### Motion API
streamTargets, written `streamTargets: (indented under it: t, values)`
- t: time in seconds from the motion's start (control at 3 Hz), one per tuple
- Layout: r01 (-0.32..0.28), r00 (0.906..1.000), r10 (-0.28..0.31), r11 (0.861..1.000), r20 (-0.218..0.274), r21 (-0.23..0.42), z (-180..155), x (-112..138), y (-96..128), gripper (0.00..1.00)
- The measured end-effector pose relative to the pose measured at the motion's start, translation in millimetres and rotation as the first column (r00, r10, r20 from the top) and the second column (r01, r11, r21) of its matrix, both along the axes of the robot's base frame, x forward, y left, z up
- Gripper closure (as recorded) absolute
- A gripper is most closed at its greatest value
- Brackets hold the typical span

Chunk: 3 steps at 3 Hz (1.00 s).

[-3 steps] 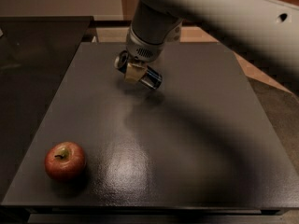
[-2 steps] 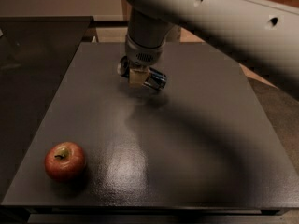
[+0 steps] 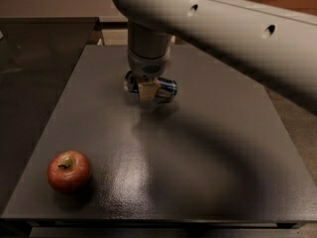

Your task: Knock redbull can over

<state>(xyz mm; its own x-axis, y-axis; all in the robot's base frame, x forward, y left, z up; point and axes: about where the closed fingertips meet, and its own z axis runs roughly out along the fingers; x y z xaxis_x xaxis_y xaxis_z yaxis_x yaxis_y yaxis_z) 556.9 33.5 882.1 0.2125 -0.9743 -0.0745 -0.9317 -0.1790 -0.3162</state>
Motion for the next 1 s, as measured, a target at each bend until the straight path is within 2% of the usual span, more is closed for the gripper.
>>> streamTargets:
  t: [0.33,0.67,1.0]
  values:
    - [-0.081,0.9967,0.08,0.995,-0.017,-0.059,-8.9,-9.0,1.3,0.12]
    - [-0.149,0.9886,0.147,0.984,-0.031,-0.101,-17.5,-18.0,5.7,0.0]
    - [-0.149,0.9886,0.147,0.984,-0.031,-0.101,-17.6,-18.0,5.7,0.0]
